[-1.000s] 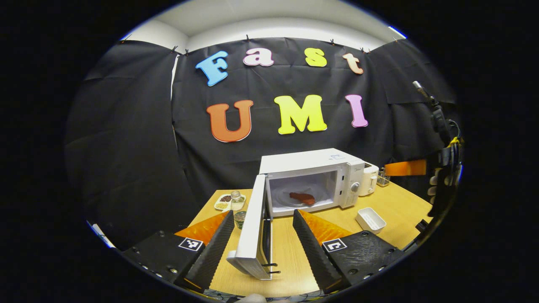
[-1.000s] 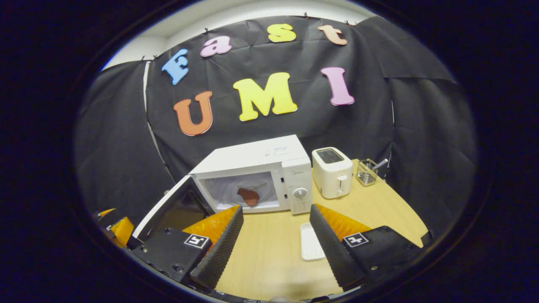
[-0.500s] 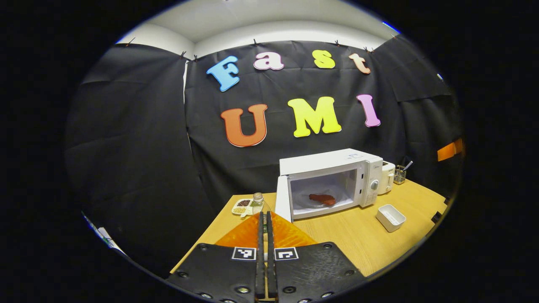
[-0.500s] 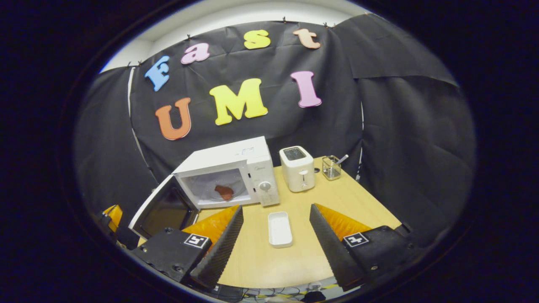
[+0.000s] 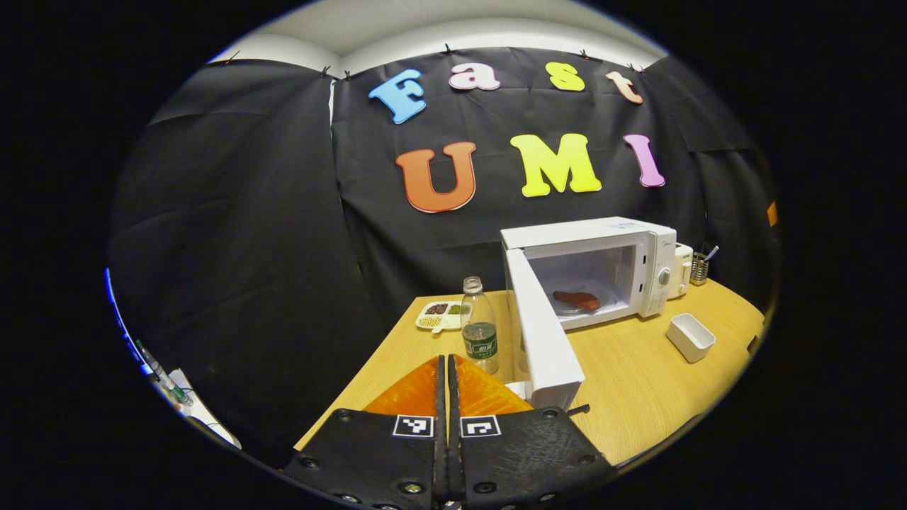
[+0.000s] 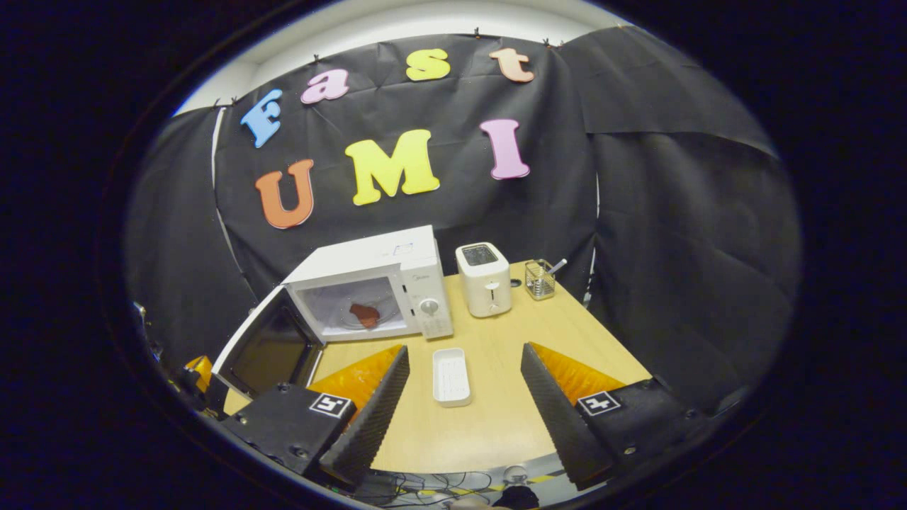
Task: Open the microwave oven with the left hand, put the food in, and close the microwave oven.
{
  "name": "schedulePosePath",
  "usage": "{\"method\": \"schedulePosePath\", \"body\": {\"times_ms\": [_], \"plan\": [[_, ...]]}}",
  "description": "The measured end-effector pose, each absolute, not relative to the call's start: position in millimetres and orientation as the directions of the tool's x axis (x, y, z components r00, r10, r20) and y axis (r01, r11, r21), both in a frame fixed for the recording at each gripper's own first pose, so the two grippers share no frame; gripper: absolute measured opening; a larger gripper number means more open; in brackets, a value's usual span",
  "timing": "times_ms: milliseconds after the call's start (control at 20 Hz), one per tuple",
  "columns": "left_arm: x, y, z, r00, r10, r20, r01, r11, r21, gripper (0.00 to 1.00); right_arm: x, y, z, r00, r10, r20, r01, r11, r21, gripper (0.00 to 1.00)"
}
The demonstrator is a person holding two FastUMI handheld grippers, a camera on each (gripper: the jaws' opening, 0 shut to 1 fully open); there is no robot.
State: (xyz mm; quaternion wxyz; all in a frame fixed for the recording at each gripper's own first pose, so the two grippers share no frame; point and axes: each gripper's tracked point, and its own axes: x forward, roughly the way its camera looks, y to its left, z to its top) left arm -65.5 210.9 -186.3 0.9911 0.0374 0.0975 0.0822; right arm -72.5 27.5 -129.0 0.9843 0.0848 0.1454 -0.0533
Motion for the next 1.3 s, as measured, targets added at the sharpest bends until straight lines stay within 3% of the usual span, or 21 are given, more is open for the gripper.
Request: {"method": "schedulePosePath", "body": {"times_ms": [100, 150, 200, 350, 400, 450, 500, 1300], "plan": [[-64, 207, -204, 0.964, 0.153, -0.218, -0.138, 0.987, 0.082, 0.00, -77, 26, -129, 0.950, -0.080, -0.303, 0.130, 0.981, 0.146, 1.00], [-64, 205, -213, 0.960, 0.152, -0.234, -0.135, 0.987, 0.086, 0.00, -77, 24, -129, 0.949, -0.084, -0.305, 0.133, 0.981, 0.142, 0.91], [-64, 205, -218, 0.958, 0.153, -0.243, -0.136, 0.987, 0.085, 0.00, -79, 23, -130, 0.947, -0.085, -0.308, 0.134, 0.981, 0.143, 1.00], [-64, 199, -224, 0.956, 0.139, -0.259, -0.128, 0.990, 0.058, 0.00, -81, 24, -135, 0.943, -0.075, -0.325, 0.131, 0.980, 0.152, 1.00], [-65, 195, -225, 0.957, 0.133, -0.259, -0.123, 0.991, 0.056, 0.00, -81, 24, -136, 0.942, -0.070, -0.330, 0.127, 0.980, 0.155, 0.91], [-64, 192, -226, 0.957, 0.127, -0.262, -0.116, 0.992, 0.059, 0.00, -81, 22, -138, 0.941, -0.070, -0.331, 0.128, 0.979, 0.157, 0.90], [-64, 188, -226, 0.957, 0.125, -0.261, -0.111, 0.992, 0.067, 0.00, -80, 22, -139, 0.939, -0.066, -0.336, 0.126, 0.979, 0.159, 1.00], [-36, 86, -212, 0.964, -0.044, -0.263, 0.066, 0.995, 0.077, 0.00, -71, -11, -142, 0.934, -0.072, -0.350, 0.147, 0.970, 0.194, 1.00]]}}
